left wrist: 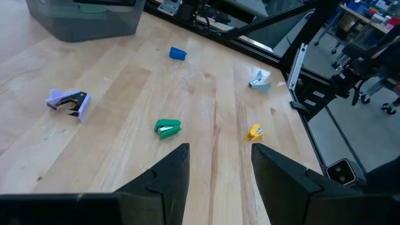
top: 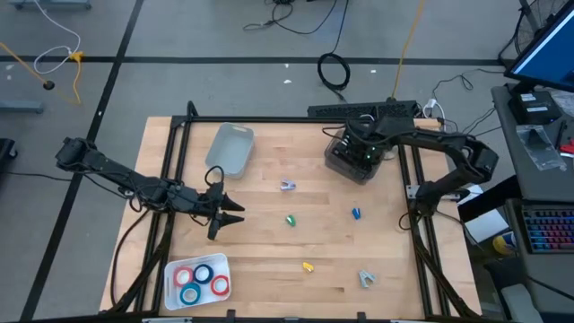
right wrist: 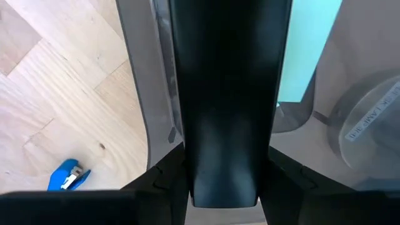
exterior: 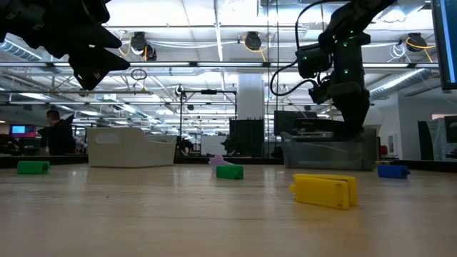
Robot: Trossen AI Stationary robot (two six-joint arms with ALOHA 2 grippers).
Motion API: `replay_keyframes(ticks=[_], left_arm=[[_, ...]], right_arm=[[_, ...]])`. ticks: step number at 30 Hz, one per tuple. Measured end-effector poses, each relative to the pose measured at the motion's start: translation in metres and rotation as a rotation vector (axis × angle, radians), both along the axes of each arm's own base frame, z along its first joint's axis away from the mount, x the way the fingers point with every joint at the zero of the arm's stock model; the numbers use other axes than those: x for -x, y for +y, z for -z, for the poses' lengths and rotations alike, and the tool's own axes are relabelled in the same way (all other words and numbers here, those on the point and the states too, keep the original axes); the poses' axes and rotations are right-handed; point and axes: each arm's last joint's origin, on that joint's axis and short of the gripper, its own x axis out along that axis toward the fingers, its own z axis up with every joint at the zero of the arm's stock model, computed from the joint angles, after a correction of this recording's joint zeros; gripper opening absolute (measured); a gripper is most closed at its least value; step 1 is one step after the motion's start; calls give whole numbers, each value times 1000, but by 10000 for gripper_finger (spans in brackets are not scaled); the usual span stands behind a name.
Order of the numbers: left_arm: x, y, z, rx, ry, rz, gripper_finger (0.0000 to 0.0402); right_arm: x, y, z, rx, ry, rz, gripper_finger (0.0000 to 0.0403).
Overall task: Pick and place Stapler, Stapler remover, tape
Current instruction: Put the black stapler into the black bin
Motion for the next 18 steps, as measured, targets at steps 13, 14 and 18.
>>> replay_keyframes(ticks=[13, 14, 18], left_arm=[[0, 0, 0, 1, 0, 0, 175], [0, 0, 0, 1, 0, 0, 175], [0, 0, 0, 0, 0, 0, 175]], right_arm=[[0, -1, 12, 44, -24, -6, 136], [0, -1, 12, 47, -23, -7, 136], [-2, -2, 17, 35, -5, -13, 136]])
